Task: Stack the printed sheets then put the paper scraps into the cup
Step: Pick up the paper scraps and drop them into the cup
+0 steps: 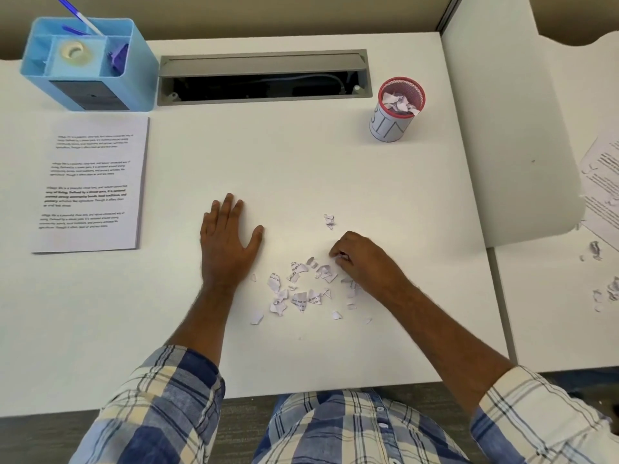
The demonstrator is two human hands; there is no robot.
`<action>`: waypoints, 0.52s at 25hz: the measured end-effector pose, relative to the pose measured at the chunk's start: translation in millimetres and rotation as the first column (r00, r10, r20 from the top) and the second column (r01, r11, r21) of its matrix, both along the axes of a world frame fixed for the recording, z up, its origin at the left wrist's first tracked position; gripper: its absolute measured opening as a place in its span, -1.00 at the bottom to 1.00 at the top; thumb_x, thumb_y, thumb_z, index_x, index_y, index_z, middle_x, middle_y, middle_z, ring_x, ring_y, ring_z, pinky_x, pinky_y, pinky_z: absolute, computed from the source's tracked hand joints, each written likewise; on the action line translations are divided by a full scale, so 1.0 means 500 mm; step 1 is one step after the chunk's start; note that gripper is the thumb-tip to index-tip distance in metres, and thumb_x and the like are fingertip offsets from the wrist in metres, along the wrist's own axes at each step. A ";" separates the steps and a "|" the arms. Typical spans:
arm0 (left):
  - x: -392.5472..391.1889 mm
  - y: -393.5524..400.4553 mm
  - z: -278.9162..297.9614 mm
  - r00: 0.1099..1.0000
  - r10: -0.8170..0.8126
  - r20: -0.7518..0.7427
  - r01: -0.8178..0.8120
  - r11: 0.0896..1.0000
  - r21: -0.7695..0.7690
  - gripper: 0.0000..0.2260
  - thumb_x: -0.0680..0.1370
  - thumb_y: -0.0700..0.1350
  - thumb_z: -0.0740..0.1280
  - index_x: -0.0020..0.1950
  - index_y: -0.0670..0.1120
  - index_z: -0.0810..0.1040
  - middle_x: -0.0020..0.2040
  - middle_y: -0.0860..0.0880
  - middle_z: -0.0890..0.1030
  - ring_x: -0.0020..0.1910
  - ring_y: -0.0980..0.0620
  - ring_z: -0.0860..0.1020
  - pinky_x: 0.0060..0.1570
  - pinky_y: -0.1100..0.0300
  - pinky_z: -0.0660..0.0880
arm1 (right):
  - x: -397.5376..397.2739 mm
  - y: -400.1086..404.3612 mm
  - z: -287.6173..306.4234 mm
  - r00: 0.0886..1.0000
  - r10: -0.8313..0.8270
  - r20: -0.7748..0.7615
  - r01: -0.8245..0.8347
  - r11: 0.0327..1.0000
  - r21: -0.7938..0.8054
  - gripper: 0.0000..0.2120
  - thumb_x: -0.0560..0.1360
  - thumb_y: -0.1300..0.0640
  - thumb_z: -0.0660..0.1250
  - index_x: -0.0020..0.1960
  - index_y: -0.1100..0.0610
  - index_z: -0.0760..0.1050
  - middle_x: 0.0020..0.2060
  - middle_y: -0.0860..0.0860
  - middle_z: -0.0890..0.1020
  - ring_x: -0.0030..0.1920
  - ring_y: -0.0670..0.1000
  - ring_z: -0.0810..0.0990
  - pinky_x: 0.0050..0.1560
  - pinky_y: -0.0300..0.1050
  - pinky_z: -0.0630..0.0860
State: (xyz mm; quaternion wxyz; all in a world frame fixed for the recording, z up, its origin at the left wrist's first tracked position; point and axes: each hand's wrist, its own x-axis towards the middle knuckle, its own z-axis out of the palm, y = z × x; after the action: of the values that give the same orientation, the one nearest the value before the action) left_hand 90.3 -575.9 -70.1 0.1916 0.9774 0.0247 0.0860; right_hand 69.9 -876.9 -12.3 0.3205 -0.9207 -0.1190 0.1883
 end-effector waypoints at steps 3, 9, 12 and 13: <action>0.000 0.000 0.005 1.000 -0.003 -0.012 0.003 1.000 0.005 -0.41 0.64 0.19 0.27 0.59 -0.09 0.37 0.65 -0.04 0.29 0.66 -0.13 0.20 0.61 -0.12 0.16 | 0.015 -0.018 0.022 0.990 -0.132 -0.046 0.135 0.989 0.067 -0.86 0.52 0.34 0.39 0.00 0.15 0.66 -0.04 0.03 0.64 -0.06 -0.01 0.61 0.05 -0.10 0.53; -0.001 -0.002 0.018 0.997 -0.003 -0.079 0.003 1.000 0.002 -0.38 0.63 0.21 0.25 0.62 -0.08 0.33 0.68 -0.02 0.24 0.67 -0.12 0.15 0.63 -0.12 0.13 | 0.069 -0.094 0.081 0.907 -0.419 -0.039 0.420 0.901 0.105 -0.90 0.53 0.26 0.44 -0.02 0.09 0.68 -0.06 -0.07 0.68 -0.08 -0.12 0.65 -0.01 -0.37 0.52; 0.001 -0.001 0.020 0.994 -0.007 -0.112 0.008 1.000 0.000 -0.37 0.63 0.22 0.23 0.63 -0.07 0.32 0.69 0.00 0.21 0.68 -0.10 0.13 0.63 -0.12 0.11 | 0.133 -0.137 0.113 0.848 -0.529 0.019 0.520 0.839 0.158 -0.91 0.51 0.25 0.46 -0.04 0.10 0.69 -0.12 -0.10 0.70 -0.14 -0.17 0.65 -0.07 -0.40 0.52; 0.002 -0.001 0.020 0.993 -0.010 -0.118 0.010 1.000 0.001 -0.37 0.63 0.22 0.22 0.63 -0.07 0.31 0.69 0.00 0.21 0.68 -0.10 0.12 0.63 -0.12 0.11 | 0.163 -0.151 0.118 0.827 -0.562 0.025 0.550 0.817 0.173 -0.91 0.50 0.26 0.46 -0.05 0.09 0.69 -0.15 -0.10 0.71 -0.18 -0.19 0.65 -0.10 -0.40 0.53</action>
State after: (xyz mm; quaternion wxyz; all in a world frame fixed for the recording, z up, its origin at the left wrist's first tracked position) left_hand 91.1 -576.2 -59.9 0.1894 0.9810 0.0311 0.0273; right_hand 151.2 -952.5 46.8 0.4289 -0.8932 0.1285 0.0420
